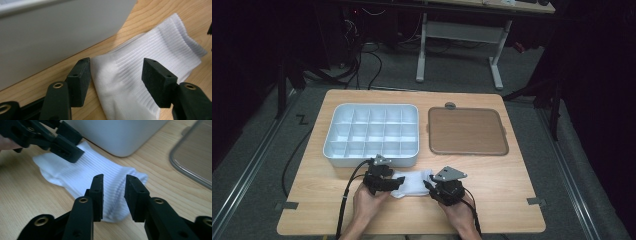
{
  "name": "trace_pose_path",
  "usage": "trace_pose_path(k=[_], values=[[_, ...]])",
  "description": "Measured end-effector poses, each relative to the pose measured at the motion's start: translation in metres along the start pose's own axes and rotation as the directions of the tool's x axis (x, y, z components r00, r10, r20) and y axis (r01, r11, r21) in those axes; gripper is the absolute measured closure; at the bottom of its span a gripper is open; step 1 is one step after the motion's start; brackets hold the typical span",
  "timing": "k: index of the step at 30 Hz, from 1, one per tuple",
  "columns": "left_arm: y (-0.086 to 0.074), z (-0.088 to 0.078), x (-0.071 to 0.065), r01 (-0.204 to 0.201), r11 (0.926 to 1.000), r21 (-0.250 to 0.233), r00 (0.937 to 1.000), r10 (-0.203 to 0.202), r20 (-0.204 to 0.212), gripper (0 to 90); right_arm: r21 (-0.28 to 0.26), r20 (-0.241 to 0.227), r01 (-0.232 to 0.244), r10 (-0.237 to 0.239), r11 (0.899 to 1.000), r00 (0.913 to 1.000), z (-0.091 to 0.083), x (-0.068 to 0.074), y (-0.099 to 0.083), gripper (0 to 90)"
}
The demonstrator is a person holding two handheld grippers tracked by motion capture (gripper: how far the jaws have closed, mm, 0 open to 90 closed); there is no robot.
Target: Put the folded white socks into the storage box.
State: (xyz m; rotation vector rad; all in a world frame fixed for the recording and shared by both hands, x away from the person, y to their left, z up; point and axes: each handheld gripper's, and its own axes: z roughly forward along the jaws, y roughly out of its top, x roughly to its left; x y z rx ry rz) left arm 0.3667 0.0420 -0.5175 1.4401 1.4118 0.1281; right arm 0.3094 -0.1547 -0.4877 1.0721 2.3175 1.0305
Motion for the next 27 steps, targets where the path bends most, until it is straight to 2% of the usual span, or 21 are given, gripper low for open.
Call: trace_pose_path(k=[3, 6, 9, 12, 17, 20, 24, 25, 27], values=[[0.001, 0.003, 0.002, -0.007, 0.9999, 0.013, 0.9998, 0.007, -0.02, 40.6, 0.003, -0.021, 0.011, -0.011, 1.0, 0.9997, 0.007, 0.006, 0.003, 75.3], [0.001, 0.006, 0.005, 0.005, 0.9997, 0.022, 0.9993, -0.005, -0.037, 40.6, 0.02, -0.029, 0.021, -0.021, 1.0, 0.9994, 0.018, 0.01, 0.005, 80.5], [0.0, 0.007, 0.007, 0.007, 0.9999, 0.013, 0.999, -0.006, -0.044, 40.8, 0.04, -0.021, 0.039, -0.038, 0.998, 0.999, 0.025, 0.013, 0.006, 83.4], [0.001, 0.008, 0.007, 0.023, 0.9996, 0.012, 0.9988, -0.023, -0.043, 41.2, 0.036, -0.018, 0.044, -0.043, 0.998, 0.9989, 0.028, 0.014, 0.005, 85.0], [-0.001, 0.008, 0.008, 0.034, 0.9994, 0.008, 0.9985, -0.034, -0.044, 42.9, 0.039, -0.034, 0.04, -0.039, 0.998, 0.9987, 0.036, 0.02, 0.005, 86.1], [-0.001, 0.007, 0.009, 0.021, 0.9997, 0.013, 0.9984, -0.02, -0.052, 43.4, 0.047, -0.041, 0.033, -0.031, 0.998, 0.9987, 0.043, 0.022, 0.006, 86.7], [-0.004, 0.005, 0.009, 0.007, 1.0, 0.001, 0.9991, -0.007, -0.041, 47.4, 0.063, -0.037, 0.035, -0.033, 0.997, 0.9988, 0.049, 0.023, 0.005, 87.3], [-0.007, 0.005, 0.007, -0.005, 1.0, -0.006, 0.9996, 0.005, -0.029, 50.1, 0.068, -0.038, 0.038, -0.035, 0.997, 0.9987, 0.05, 0.023, 0.004, 87.8], [-0.009, 0.007, 0.005, -0.058, 0.9983, 0.003, 0.9981, 0.058, -0.023, 54.1, 0.056, -0.048, 0.031, -0.028, 0.998, 0.9985, 0.053, 0.022, 0.001, 90.0]])
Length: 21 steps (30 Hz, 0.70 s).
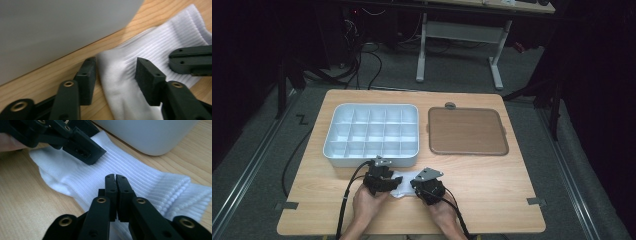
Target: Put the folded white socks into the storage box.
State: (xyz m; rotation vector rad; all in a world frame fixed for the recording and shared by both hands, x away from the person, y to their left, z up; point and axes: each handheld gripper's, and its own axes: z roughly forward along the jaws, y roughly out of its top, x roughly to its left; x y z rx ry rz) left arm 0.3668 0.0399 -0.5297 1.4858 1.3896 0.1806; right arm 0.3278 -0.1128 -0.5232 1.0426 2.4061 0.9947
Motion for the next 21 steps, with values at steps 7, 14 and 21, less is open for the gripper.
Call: trace_pose_path(k=[7, 14, 21], values=[[0.0018, -0.001, 0.0041, 0.037, 0.9993, -0.004, 0.999, -0.037, 0.024, 62.1, -0.026, -0.003, 0.01, -0.01, 1.0, 0.9999, 0.0011, 0.0024, -0.0053, 90.0], [0.0045, 0.0011, 0.0048, 0.09, 0.9952, 0.037, 0.9933, -0.093, 0.068, 76.7, -0.04, -0.014, 0.0, -0.001, 0.999, 0.9999, -0.0005, 0.0027, -0.0087, 90.0], [0.0053, -0.0047, 0.0053, 0.089, 0.994, 0.064, 0.992, -0.094, 0.084, 80.8, -0.035, -0.027, -0.011, 0.01, 0.999, 0.9996, -0.0019, 0.0012, -0.0089, 90.0]])
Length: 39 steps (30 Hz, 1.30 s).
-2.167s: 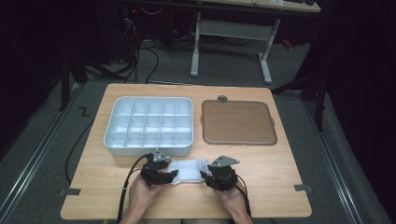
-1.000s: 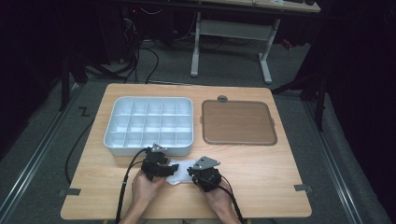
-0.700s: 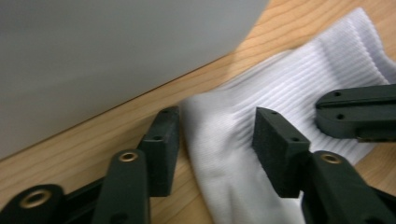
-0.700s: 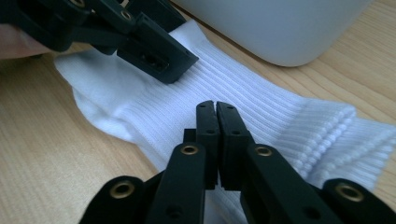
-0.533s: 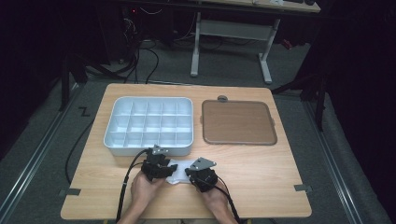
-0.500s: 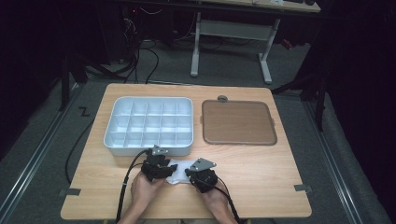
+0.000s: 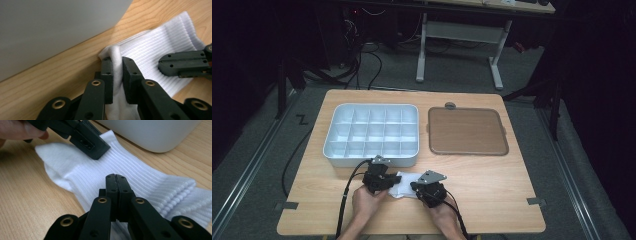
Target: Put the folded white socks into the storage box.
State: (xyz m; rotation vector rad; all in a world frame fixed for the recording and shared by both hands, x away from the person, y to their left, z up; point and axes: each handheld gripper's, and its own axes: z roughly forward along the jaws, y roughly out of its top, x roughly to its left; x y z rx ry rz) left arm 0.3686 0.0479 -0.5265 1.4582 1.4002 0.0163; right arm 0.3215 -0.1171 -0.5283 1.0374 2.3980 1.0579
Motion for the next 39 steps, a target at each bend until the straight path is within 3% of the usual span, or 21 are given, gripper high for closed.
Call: trace_pose_path(k=[3, 7, 10, 14, 17, 28, 31, 35, 39], values=[[-0.002, -0.003, 0.001, 0.005, 1.0, -0.002, 0.9999, -0.005, 0.011, 81.3, -0.006, 0.004, 0.007, -0.007, 1.0, 1.0, -0.001, 0.002, -0.002, 90.0], [0.0, -0.005, 0.0, 0.023, 0.9997, 0.003, 0.9995, -0.023, 0.024, 81.9, -0.024, -0.012, -0.023, 0.022, 0.999, 0.9997, -0.001, 0.0, -0.005, 89.9], [0.001, -0.013, -0.004, 0.026, 0.9996, -0.008, 0.9984, -0.025, 0.051, 82.1, -0.007, -0.004, 0.001, -0.001, 1.0, 1.0, -0.003, 0.003, -0.004, 89.9], [0.004, -0.018, -0.004, 0.044, 0.999, -0.002, 0.9968, -0.044, 0.066, 82.3, -0.003, -0.012, 0.0, 0.0, 1.0, 0.9999, -0.003, 0.004, -0.003, 89.7], [0.004, -0.022, -0.005, 0.048, 0.9988, -0.004, 0.997, -0.048, 0.06, 82.4, 0.006, -0.012, 0.017, -0.017, 1.0, 0.9998, -0.003, 0.006, -0.001, 88.3], [0.006, -0.029, -0.001, 0.068, 0.9977, 0.001, 0.9946, -0.068, 0.078, 82.7, 0.007, -0.02, 0.009, -0.008, 1.0, 0.9998, -0.002, 0.01, 0.001, 85.9], [0.005, -0.032, 0.0, 0.077, 0.997, -0.008, 0.9943, -0.076, 0.075, 82.7, 0.006, -0.026, 0.013, -0.012, 1.0, 0.9996, -0.003, 0.011, 0.002, 81.5], [0.007, -0.038, 0.003, 0.088, 0.9959, -0.021, 0.9942, -0.086, 0.065, 82.8, -0.006, 0.013, 0.039, -0.039, 0.999, 0.9991, -0.008, 0.014, 0.005, 79.8], [0.011, -0.044, 0.004, 0.084, 0.9963, -0.018, 0.9944, -0.083, 0.065, 82.8, -0.025, 0.013, 0.027, -0.027, 0.999, 0.9996, -0.012, 0.013, 0.01, 79.5]])
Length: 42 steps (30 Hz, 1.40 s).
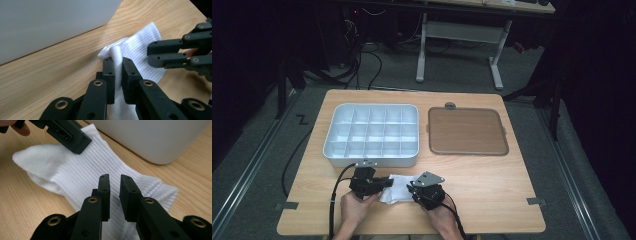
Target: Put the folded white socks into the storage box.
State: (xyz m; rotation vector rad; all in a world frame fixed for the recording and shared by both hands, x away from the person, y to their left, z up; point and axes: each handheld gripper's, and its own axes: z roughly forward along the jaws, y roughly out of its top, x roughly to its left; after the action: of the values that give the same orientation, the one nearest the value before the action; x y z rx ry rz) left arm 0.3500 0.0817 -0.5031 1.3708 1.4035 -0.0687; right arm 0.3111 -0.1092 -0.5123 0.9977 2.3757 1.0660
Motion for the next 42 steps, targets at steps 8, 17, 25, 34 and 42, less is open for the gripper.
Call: trace_pose_path(k=[8, 17, 25, 34, 42], values=[[0.005, -0.005, -0.001, 0.002, 0.9999, 0.013, 1.0, -0.002, 0.007, 82.8, 0.002, -0.016, -0.035, 0.035, 0.999, 0.9993, 0.002, -0.002, 0.0, 79.6], [0.005, -0.012, -0.004, 0.01, 0.9998, 0.019, 0.9998, -0.01, 0.017, 82.8, 0.008, -0.04, -0.018, 0.018, 1.0, 0.999, 0.006, 0.005, 0.002, 81.6], [0.0, -0.023, -0.011, 0.012, 0.9997, 0.021, 0.9981, -0.014, 0.06, 82.7, 0.051, -0.064, 0.016, -0.013, 0.999, 0.9979, 0.019, 0.012, 0.002, 82.8], [0.005, -0.019, -0.018, 0.022, 0.9997, 0.007, 0.9968, -0.022, 0.077, 82.9, 0.063, -0.097, 0.032, -0.026, 0.997, 0.995, 0.025, 0.013, 0.007, 84.9], [0.006, -0.019, -0.018, 0.023, 0.9996, -0.019, 0.9937, -0.021, 0.11, 83.9, 0.053, -0.132, 0.023, -0.016, 0.998, 0.9911, 0.031, 0.014, 0.01, 85.8]])
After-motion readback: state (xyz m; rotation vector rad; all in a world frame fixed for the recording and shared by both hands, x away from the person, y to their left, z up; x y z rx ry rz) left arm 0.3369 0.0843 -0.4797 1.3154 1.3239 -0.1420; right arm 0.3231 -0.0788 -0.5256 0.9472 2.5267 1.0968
